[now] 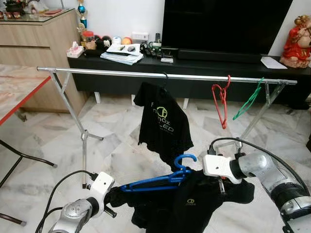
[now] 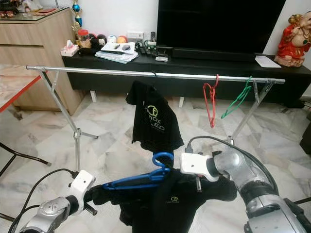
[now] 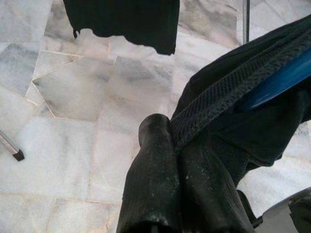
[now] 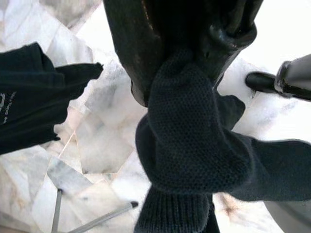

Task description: Hang hanger

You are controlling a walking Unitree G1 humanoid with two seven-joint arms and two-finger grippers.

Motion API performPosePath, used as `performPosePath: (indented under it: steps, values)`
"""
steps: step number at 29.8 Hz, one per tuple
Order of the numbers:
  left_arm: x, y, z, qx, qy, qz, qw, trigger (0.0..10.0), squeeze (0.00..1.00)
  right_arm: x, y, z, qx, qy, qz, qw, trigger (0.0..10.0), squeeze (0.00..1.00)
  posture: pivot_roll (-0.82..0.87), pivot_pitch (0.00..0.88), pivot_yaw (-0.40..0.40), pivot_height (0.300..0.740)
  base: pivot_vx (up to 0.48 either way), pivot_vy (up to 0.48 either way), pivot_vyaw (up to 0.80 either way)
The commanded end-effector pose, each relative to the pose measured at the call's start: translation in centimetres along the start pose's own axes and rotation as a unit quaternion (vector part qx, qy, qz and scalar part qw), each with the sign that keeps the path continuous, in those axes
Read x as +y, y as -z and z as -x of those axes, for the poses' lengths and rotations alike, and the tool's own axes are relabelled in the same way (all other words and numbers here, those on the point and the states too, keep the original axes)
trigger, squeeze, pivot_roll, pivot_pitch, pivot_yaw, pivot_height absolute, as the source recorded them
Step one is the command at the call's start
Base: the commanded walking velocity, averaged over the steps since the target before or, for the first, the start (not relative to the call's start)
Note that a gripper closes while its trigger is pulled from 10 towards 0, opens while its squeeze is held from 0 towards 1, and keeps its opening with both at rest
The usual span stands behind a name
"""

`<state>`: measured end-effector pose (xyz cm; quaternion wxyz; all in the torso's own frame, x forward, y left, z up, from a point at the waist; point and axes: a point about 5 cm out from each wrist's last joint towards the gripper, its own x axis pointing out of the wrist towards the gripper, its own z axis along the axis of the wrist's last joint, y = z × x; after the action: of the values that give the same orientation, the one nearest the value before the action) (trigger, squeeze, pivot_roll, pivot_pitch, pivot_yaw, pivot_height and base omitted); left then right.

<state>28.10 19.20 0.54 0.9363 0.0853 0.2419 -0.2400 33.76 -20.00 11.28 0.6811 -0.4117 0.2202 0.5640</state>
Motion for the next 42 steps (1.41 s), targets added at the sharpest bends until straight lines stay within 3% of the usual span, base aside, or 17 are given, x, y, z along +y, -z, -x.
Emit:
performPosePath:
  steps: [1,9,14,17,25,28,34,38,42]
  values:
    - [0.9,1.1,0.7,0.028,-0.028,0.006,0.999,0.0,0.0,0.0,1.7,1.5,0.051,0.011,0.0,0.999,0.0,0.0,0.03,0.018,-0.047,0.74,0.0,0.0,0.0]
    - [1.7,0.4,0.9,0.019,-0.033,-0.002,0.999,0.0,0.0,0.9,2.9,0.2,0.129,0.012,0.026,0.991,0.0,0.0,0.04,0.019,-0.05,0.74,0.0,0.0,0.0]
    - [1.9,-0.9,0.8,-0.012,-0.016,0.002,1.0,0.0,0.0,1.6,3.2,-1.1,0.13,0.033,0.012,0.991,0.0,0.0,0.05,0.022,-0.051,0.74,0.0,0.0,0.0]
    - [1.8,-2.2,0.8,-0.037,0.013,0.001,0.999,0.0,0.0,2.2,3.3,-2.2,0.137,0.049,0.007,0.989,0.0,0.0,0.05,0.021,-0.048,0.74,0.0,0.0,0.0]
    - [0.9,-4.2,1.1,-0.053,0.094,-0.026,0.994,0.0,0.0,3.2,3.5,-4.4,0.145,0.104,-0.024,0.984,0.0,0.0,0.06,0.018,-0.044,0.74,0.0,0.0,0.0]
    - [0.4,-5.6,1.5,-0.066,0.133,-0.035,0.988,0.0,0.0,3.7,3.2,-5.7,0.131,0.142,-0.069,0.979,0.0,0.0,0.07,0.018,-0.043,0.74,0.0,0.0,0.0]
    - [-0.8,-7.6,2.2,-0.094,0.186,-0.053,0.977,0.0,0.0,4.6,3.0,-7.1,0.126,0.16,-0.103,0.974,0.0,0.0,0.08,0.018,-0.04,0.74,0.0,0.0,0.0]
    - [-2.6,-10.3,3.0,-0.135,0.233,-0.056,0.962,0.0,0.0,5.8,2.0,-8.8,0.096,0.14,-0.129,0.977,0.0,0.0,0.08,0.018,-0.038,0.74,0.0,0.0,0.0]
    - [-4.4,-12.2,3.7,-0.154,0.279,-0.064,0.946,0.0,0.0,6.0,1.3,-9.6,0.072,0.154,-0.162,0.972,0.0,0.0,0.09,0.013,-0.036,0.74,0.0,0.0,0.0]
